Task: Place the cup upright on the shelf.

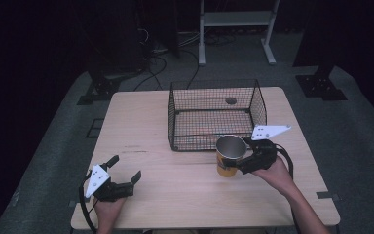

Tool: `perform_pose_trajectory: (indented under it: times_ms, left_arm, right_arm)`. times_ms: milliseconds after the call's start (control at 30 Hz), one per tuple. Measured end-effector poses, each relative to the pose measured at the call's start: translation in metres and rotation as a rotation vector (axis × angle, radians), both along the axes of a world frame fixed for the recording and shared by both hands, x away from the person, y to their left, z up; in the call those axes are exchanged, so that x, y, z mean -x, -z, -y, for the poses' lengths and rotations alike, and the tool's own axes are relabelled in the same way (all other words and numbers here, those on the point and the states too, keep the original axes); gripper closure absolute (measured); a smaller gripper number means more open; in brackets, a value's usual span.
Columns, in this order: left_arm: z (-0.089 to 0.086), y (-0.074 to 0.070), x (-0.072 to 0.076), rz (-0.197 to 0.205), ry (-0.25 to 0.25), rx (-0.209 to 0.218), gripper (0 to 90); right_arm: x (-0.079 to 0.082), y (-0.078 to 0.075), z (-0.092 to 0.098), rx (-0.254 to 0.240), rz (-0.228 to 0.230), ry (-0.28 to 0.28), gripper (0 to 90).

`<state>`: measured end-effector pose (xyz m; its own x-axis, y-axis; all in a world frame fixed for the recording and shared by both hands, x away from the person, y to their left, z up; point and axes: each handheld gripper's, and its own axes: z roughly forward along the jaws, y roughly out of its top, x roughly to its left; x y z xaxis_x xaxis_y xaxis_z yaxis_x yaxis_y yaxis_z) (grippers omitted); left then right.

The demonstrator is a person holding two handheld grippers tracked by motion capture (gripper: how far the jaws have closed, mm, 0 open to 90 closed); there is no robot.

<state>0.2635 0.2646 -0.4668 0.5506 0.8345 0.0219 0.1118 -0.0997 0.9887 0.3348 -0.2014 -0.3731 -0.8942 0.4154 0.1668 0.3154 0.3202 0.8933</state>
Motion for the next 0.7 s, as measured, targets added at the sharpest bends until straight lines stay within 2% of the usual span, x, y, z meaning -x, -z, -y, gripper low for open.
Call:
perform_pose_trajectory:
  times_ms: [700]
  left_arm:
    - [0.000,0.000,0.000,-0.002,0.001,0.004,0.8]
  right_arm:
    - [-0.017,-0.030,-0.001,-0.014,-0.002,-0.026,12.1]
